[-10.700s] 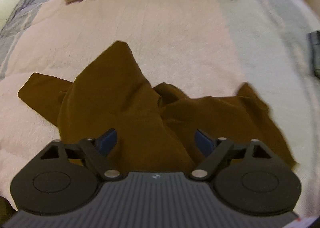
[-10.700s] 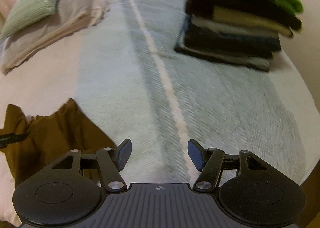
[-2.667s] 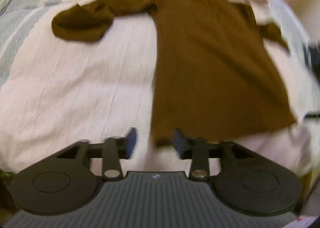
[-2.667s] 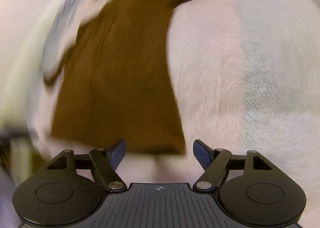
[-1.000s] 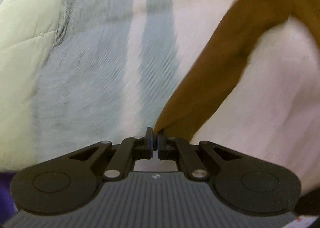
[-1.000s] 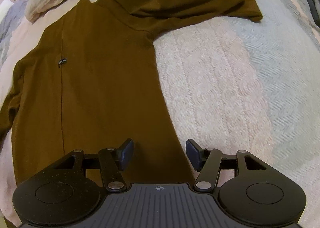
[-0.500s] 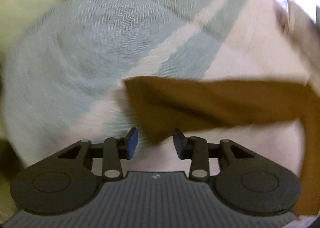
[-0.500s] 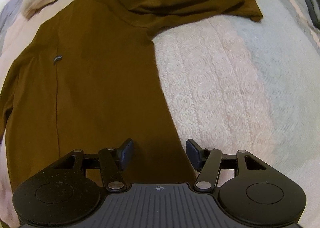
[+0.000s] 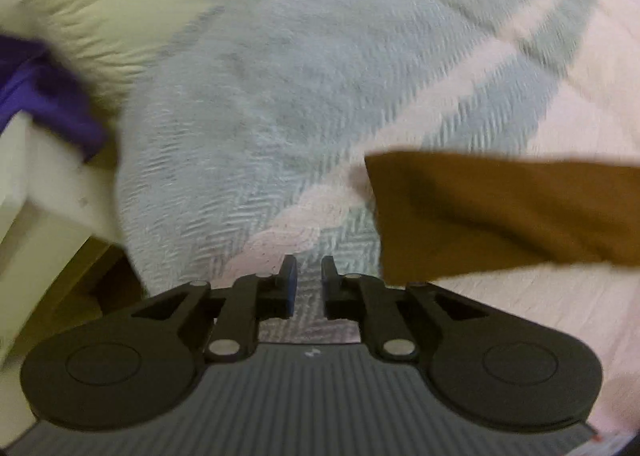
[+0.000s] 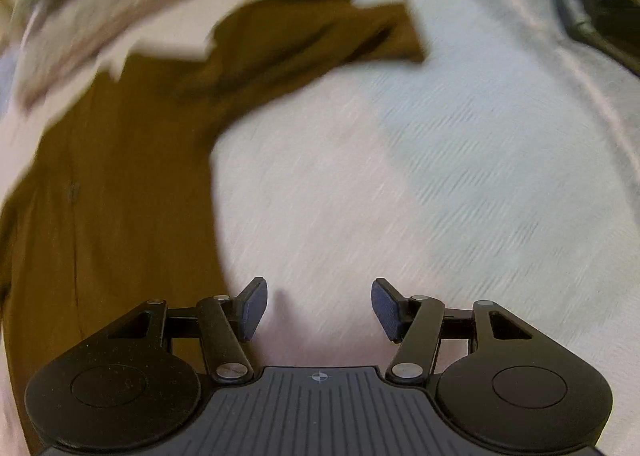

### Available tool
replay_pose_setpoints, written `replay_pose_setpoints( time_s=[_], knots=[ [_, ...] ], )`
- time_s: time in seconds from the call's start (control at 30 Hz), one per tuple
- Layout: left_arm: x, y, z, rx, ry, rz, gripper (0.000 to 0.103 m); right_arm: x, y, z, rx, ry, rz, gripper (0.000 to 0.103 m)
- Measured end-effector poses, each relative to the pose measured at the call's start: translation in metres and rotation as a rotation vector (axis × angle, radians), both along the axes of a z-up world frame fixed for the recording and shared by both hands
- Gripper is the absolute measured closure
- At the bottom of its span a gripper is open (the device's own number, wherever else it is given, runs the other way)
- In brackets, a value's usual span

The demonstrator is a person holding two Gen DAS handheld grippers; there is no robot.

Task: Fold large clothes
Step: 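Pull the sleeve cuff outward with the right gripper and release it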

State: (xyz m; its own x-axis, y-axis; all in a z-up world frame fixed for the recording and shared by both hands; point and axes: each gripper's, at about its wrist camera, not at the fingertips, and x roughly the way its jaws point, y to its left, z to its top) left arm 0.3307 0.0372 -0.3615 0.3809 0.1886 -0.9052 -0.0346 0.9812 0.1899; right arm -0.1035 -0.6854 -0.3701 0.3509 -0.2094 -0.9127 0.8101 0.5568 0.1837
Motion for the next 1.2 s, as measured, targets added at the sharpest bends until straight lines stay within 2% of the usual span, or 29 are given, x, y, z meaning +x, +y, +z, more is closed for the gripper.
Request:
replay_pose_setpoints(
  time_s=[0.07,0.13,0.2,0.27,0.33,0.4,0.43,0.47,0.53,0.6,0.63,0.67,0.7,0.8,0.87,0.9,0.97,1.0,1.03,1.1,1.2],
  knots=[
    [-0.011,-0.024,0.017,-0.018,-0.039,-0.028,0.093,-0.005,-0.03,0.005,-0.071,-0.041,-0.02,0.048],
    [-0.022,-0.064,0.025,-0.035,-0.054,-0.095,0.087,0.003,-0.052,0.012,-0.186,-0.051,0.043,0.048],
    [-0.033,-0.116,0.025,-0.098,-0.044,-0.173,0.086,0.021,-0.065,0.019,-0.274,-0.071,0.152,0.048],
    [-0.043,-0.164,0.021,-0.18,-0.031,-0.248,0.082,0.032,-0.079,0.021,-0.311,-0.126,0.207,0.048],
    [-0.053,-0.214,0.014,-0.24,-0.024,-0.317,0.079,0.038,-0.102,0.011,-0.273,-0.141,0.186,0.048],
    [-0.063,-0.258,0.007,-0.278,-0.011,-0.381,0.076,0.033,-0.132,-0.009,-0.208,-0.129,0.109,0.048],
    [-0.067,-0.276,0.001,-0.291,-0.004,-0.391,0.076,0.024,-0.15,-0.022,-0.147,-0.13,0.032,0.048],
    [-0.07,-0.291,-0.004,-0.309,0.01,-0.397,0.076,0.012,-0.166,-0.031,-0.072,-0.158,-0.043,0.048],
    [-0.076,-0.315,-0.009,-0.345,0.036,-0.401,0.076,-0.015,-0.184,-0.052,0.084,-0.325,-0.195,0.048],
    [-0.091,-0.339,-0.01,-0.367,0.056,-0.406,0.076,-0.017,-0.188,-0.062,0.095,-0.405,-0.194,0.049],
    [-0.097,-0.348,-0.011,-0.373,0.066,-0.409,0.076,-0.01,-0.188,-0.063,0.069,-0.395,-0.158,0.052],
    [-0.102,-0.356,-0.013,-0.376,0.075,-0.41,0.076,-0.002,-0.19,-0.066,0.052,-0.39,-0.107,0.088],
    [-0.105,-0.361,-0.014,-0.376,0.086,-0.417,0.076,0.004,-0.191,-0.069,0.072,-0.398,-0.085,0.098],
    [-0.121,-0.383,-0.009,-0.353,0.088,-0.455,0.076,-0.005,-0.193,-0.046,0.005,-0.442,-0.083,0.099],
    [-0.129,-0.392,-0.001,-0.343,0.083,-0.485,0.076,-0.018,-0.192,-0.01,-0.12,-0.384,-0.054,0.099],
    [-0.131,-0.395,0.002,-0.337,0.08,-0.498,0.076,-0.026,-0.185,0.017,-0.23,-0.317,-0.014,0.099],
    [-0.137,-0.406,0.007,-0.326,0.075,-0.52,0.076,-0.036,-0.171,0.052,-0.415,-0.163,0.069,0.099],
    [-0.138,-0.413,0.007,-0.322,0.076,-0.529,0.076,-0.042,-0.16,0.068,-0.504,-0.058,0.116,0.099],
    [-0.142,-0.419,0.007,-0.316,0.08,-0.537,0.076,-0.047,-0.155,0.075,-0.55,0.025,0.134,0.099],
    [-0.148,-0.431,0.002,-0.317,0.097,-0.548,0.076,-0.063,-0.147,0.078,-0.572,0.161,0.12,0.098],
    [-0.161,-0.45,-0.01,-0.33,0.138,-0.564,0.076,-0.091,-0.15,0.045,-0.483,0.255,0.035,0.098]
  ],
)
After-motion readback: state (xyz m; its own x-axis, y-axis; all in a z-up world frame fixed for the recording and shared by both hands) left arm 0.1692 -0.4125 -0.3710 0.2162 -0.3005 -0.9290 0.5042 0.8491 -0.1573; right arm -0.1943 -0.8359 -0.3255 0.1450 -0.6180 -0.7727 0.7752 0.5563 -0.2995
